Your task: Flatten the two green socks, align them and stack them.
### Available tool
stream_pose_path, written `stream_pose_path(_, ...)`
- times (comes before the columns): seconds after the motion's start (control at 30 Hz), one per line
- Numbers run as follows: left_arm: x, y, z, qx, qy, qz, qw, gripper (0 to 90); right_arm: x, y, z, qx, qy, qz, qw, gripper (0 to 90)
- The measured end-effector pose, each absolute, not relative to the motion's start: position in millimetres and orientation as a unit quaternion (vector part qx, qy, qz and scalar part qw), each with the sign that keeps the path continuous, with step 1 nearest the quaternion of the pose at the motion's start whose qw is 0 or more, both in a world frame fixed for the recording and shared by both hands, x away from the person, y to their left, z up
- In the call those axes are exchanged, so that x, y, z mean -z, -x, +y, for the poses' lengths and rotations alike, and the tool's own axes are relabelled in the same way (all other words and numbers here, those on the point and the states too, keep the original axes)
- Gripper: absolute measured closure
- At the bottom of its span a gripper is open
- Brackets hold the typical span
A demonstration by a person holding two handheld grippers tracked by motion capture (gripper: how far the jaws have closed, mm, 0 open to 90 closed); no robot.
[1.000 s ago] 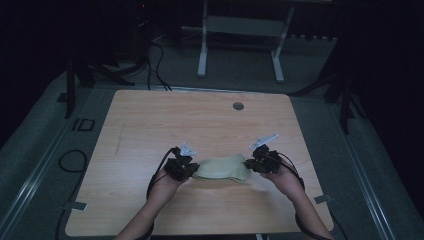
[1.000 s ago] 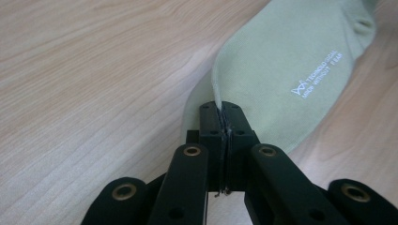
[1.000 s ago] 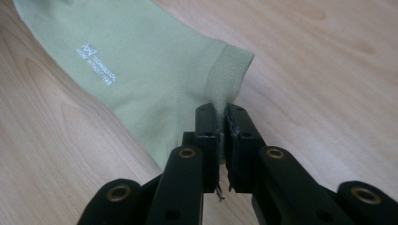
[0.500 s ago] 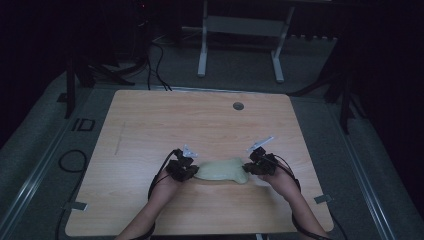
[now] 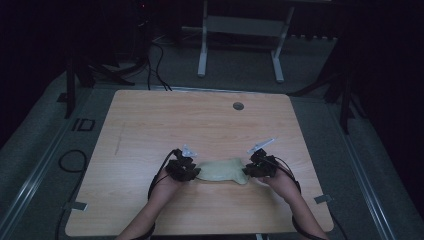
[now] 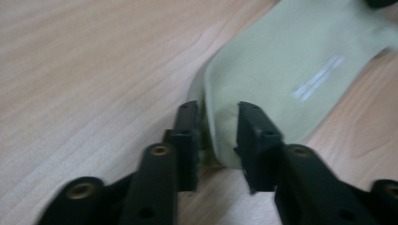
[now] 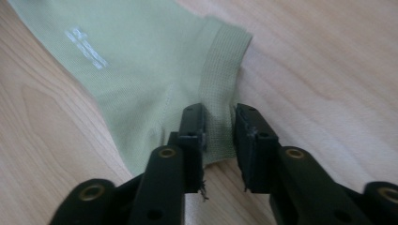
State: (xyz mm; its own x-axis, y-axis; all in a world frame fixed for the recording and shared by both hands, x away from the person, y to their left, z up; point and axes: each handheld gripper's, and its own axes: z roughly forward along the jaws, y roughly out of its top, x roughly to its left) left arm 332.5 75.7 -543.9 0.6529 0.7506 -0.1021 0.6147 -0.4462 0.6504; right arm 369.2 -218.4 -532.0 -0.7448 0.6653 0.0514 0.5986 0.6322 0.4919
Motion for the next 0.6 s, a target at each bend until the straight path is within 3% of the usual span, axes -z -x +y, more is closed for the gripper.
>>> stream_pose_path(0.07, 538.2, -329.1, 75.6, -0.105, -0.839, 0.402, 0.352, 64.1, 525.9, -367.6, -219.4, -0.255, -0.352, 0.898, 0.068, 67.4)
stream_pose_path(0.17, 530.1, -321.1, 69.7, -0.118, -0.842, 0.382, 0.361, 68.1, 517.4, -364.0, -217.6, -0.263, -0.347, 0.897, 0.077, 67.3)
stream_pose_path(0.27, 526.4, -315.2, 60.6, -0.117, -0.850, 0.365, 0.362, 78.1, 509.3, -357.7, -212.1, -0.280, -0.337, 0.895, 0.082, 82.6)
stream_pose_path(0.33, 528.0, -314.4, 55.4, -0.119, -0.849, 0.365, 0.362, 80.9, 508.1, -352.9, -204.4, -0.285, -0.326, 0.898, 0.080, 87.9)
stream_pose_path(0.6, 536.7, -321.3, 53.9, -0.127, -0.848, 0.378, 0.350, 87.0, 527.1, -348.1, -182.7, -0.268, -0.308, 0.911, 0.060, 88.2)
